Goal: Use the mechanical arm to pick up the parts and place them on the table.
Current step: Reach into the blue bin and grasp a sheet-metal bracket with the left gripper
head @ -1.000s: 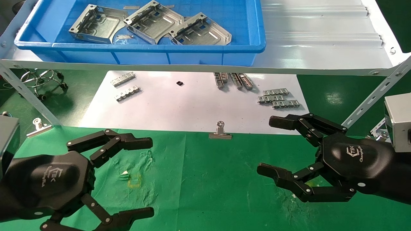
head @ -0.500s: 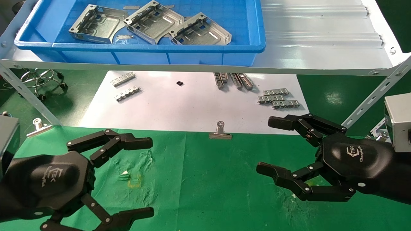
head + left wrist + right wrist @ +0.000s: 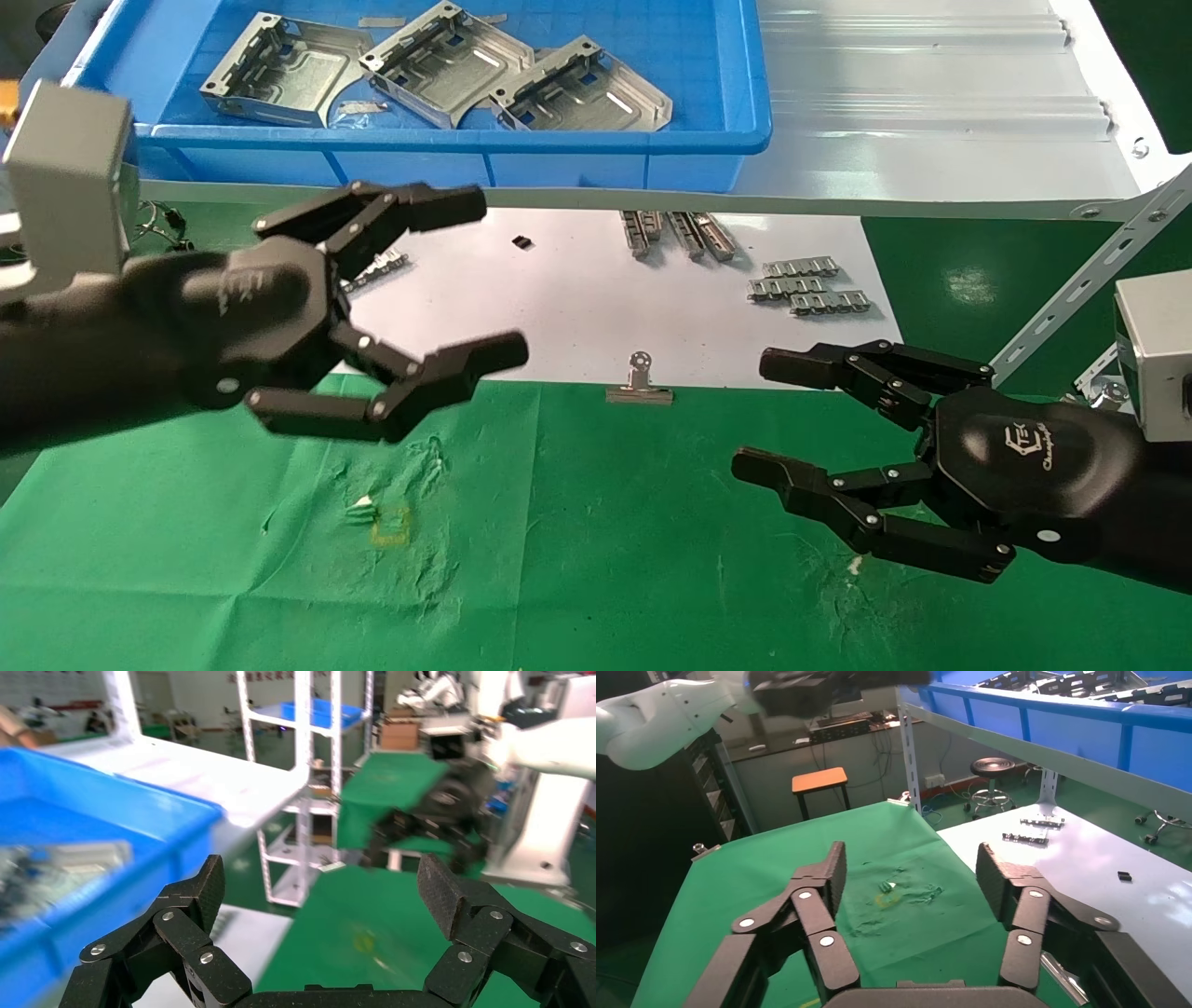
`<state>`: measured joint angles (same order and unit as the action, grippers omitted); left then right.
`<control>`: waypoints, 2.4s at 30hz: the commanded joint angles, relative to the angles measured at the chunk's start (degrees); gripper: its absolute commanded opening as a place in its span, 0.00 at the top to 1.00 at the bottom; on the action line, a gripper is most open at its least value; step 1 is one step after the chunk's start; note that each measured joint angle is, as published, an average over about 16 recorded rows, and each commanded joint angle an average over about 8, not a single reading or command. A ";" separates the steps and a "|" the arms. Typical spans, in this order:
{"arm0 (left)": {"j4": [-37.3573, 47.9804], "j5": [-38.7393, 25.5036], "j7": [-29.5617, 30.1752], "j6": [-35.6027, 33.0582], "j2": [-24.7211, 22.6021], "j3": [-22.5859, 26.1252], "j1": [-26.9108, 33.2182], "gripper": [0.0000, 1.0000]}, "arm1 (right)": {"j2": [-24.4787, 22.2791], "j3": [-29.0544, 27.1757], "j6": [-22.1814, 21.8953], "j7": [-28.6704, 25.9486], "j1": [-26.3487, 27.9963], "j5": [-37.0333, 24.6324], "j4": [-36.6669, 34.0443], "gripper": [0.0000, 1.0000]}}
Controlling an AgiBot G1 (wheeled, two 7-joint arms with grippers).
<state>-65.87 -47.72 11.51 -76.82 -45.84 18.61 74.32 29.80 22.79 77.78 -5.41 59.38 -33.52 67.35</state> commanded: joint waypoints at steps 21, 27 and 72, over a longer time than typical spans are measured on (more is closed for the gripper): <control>41.27 -23.92 -4.55 10.78 -22.60 13.34 34.14 0.00 | 0.00 0.00 0.00 0.00 0.00 0.00 0.00 1.00; 51.69 -27.88 -7.58 18.88 -28.04 15.07 39.19 0.00 | 0.00 0.00 0.00 0.00 0.00 0.00 0.00 1.00; 55.79 -26.64 -6.10 25.40 -31.95 21.76 40.54 1.00 | 0.00 0.00 0.00 0.00 0.00 0.00 0.00 1.00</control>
<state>-10.02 -74.35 5.37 -51.46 -77.79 40.33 114.91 29.80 22.79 77.78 -5.41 59.38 -33.52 67.35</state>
